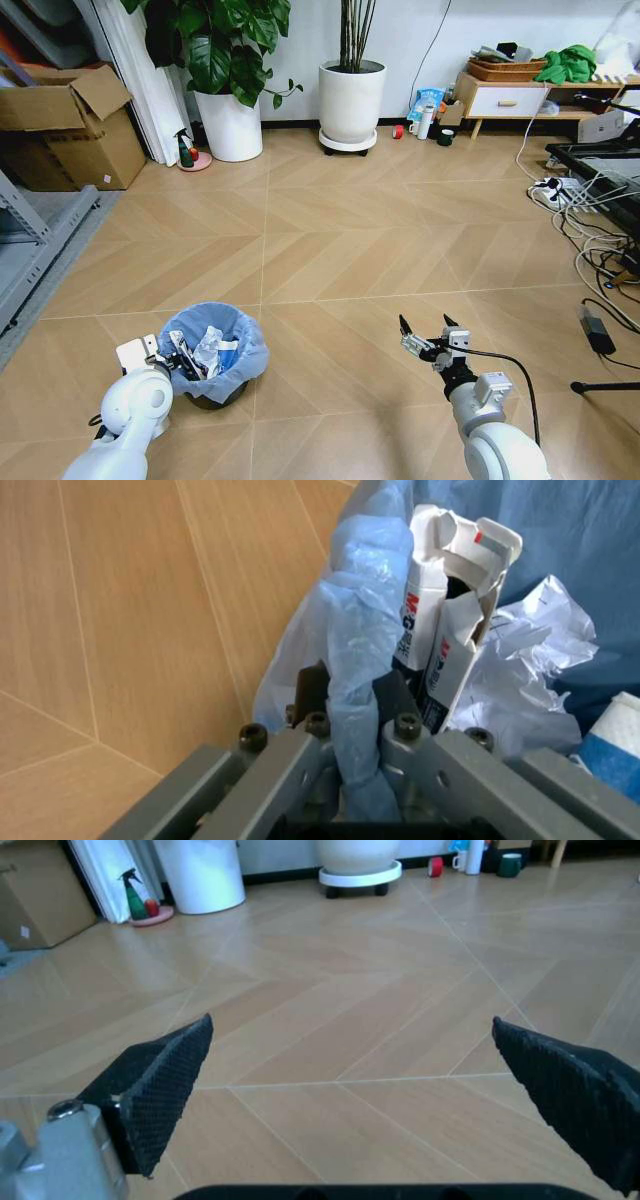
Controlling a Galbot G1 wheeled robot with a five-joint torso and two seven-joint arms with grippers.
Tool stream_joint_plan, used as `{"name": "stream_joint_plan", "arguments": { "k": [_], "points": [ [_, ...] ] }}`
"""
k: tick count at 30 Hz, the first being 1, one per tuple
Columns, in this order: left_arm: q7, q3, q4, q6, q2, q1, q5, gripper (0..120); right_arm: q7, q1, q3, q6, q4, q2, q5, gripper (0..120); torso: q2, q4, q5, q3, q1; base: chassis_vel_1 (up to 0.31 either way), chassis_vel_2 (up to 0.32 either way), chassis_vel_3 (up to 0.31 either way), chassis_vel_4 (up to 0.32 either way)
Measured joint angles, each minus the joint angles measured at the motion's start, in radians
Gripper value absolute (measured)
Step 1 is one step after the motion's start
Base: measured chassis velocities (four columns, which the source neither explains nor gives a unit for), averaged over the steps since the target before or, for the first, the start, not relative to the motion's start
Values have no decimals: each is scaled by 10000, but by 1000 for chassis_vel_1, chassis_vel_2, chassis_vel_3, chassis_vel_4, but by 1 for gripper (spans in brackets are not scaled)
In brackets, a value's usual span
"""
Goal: Pick up the trash bin and place the garbage on the floor into it.
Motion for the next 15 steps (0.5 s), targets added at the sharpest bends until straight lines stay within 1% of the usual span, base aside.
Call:
{"name": "stream_joint_plan", "arguments": {
  "k": [5,6,7,8,10,11,15],
  "points": [
    [23,5,5,55,-21,0,61,0,-44,-5,-6,5,-24,-5,3,100,0,-1,-3,0,0,0,0,0,0],
    [-26,23,-19,75,-22,5,65,5,-58,-4,-13,7,-32,-4,3,100,0,-1,-3,0,0,0,0,0,0],
    [-26,23,-19,75,-22,5,65,5,-58,-4,-13,7,-32,-4,3,100,0,-1,-3,0,0,0,0,0,0],
    [-48,49,-41,72,-24,13,63,11,-71,-7,-23,10,-40,-3,3,100,-1,-1,-10,1,0,0,0,0,0],
    [-63,62,-53,8,-29,13,79,19,-87,-9,-40,14,-58,-1,3,100,-1,-2,-4,1,0,0,0,0,0],
    [-63,62,-53,8,-29,13,79,19,-87,-9,-40,14,-58,-1,3,100,-1,-2,-4,1,0,0,0,0,0],
    [-121,58,-114,-98,-32,34,173,37,-112,-10,-57,21,-76,-5,5,100,-1,-2,-3,1,0,0,0,0,0]
  ]
}}
